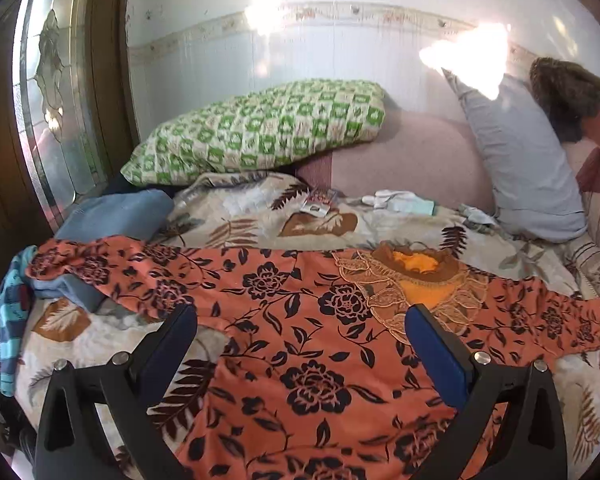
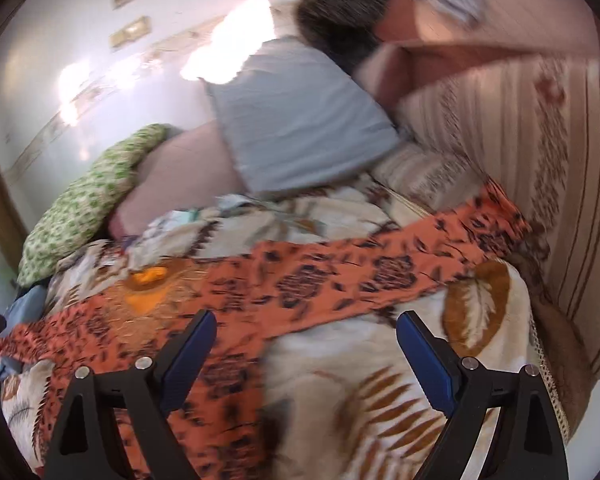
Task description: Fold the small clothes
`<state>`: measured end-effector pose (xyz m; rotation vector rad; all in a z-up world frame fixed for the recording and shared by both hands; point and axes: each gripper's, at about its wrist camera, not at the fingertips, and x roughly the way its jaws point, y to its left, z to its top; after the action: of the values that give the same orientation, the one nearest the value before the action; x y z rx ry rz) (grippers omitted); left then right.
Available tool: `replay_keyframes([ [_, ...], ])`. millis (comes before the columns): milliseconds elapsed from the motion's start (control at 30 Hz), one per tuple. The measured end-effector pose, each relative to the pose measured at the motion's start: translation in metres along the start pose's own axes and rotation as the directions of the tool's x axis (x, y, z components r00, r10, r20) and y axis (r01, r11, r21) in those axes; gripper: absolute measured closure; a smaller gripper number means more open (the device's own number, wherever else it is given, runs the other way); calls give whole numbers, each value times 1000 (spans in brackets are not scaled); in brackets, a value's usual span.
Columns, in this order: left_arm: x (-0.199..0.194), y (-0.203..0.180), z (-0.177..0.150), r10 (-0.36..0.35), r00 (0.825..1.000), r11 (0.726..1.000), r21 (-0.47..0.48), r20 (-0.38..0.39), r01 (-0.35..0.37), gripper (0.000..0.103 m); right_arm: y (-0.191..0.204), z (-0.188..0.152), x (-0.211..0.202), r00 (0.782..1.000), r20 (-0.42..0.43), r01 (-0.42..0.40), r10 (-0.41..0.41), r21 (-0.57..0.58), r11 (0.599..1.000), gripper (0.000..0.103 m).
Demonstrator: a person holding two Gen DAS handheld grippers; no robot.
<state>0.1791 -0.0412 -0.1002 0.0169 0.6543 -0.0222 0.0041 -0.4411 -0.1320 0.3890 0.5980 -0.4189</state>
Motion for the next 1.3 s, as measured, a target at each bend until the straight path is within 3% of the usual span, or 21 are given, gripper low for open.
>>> replay_keyframes([
  [133, 32, -8, -18, -23, 999, 1000, 9, -35, 23, 0, -76, 8, 52, 996, -69, -43, 56, 177, 983, 14],
  [200, 48, -15, -22, -41, 994, 998, 43, -102, 46, 0, -103, 12, 77, 994, -84, -52, 76, 256, 965, 27],
  [267, 57, -21, -28, -36, 992, 996, 78, -122, 46, 0, -128, 13, 103, 991, -88, -67, 105, 351, 934, 40],
  [367, 64, -27, -33, -52, 988, 993, 100, -146, 67, 0, -172, 7, 134, 987, -58, -94, 150, 548, 831, 51],
  [467, 65, -32, -35, -57, 988, 990, 123, -144, 75, 0, -208, -1, 150, 989, -20, -90, 144, 693, 715, 53],
  [600, 67, -34, -34, -53, 989, 989, 130, -137, 71, 0, -223, -7, 162, 993, -21, -58, 114, 759, 648, 54],
  [700, 69, -33, -33, -45, 990, 990, 129, -137, 63, 0, -224, 1, 180, 994, -44, -32, 101, 766, 642, 56],
  [733, 68, -31, -32, -38, 991, 990, 127, -132, 55, 0, -224, 3, 180, 997, -28, -27, 78, 779, 627, 61],
  [767, 67, -29, -30, -34, 992, 992, 120, -125, 49, 0, -223, 4, 179, 998, -17, -23, 58, 786, 617, 81],
  [800, 66, -24, -28, -31, 993, 993, 108, -117, 44, 0, -221, 6, 179, 999, -20, -7, 35, 783, 622, 94],
  [900, 61, -9, -19, -4, 996, 998, 63, -85, 10, 0, -201, 15, 163, 1000, 9, 2, -14, 751, 660, 96],
  [1000, 57, 11, -13, 13, 997, 1000, 15, -77, -11, 0, -157, 40, 139, 997, 71, -33, -16, 642, 766, 97],
  [1100, 52, 35, -8, 56, 996, 998, -30, -68, -58, 0, -99, 68, 118, 991, 117, -119, 65, 549, 827, 97],
  [1200, 47, 65, -4, 86, 994, 992, -91, -65, -91, 0, -17, 93, 99, 975, 145, -217, 170, 424, 880, 97],
  [1300, 44, 93, -6, 106, 991, 983, -141, -79, -116, 0, 86, 94, 93, 952, 95, -306, 291, 277, 911, 97],
])
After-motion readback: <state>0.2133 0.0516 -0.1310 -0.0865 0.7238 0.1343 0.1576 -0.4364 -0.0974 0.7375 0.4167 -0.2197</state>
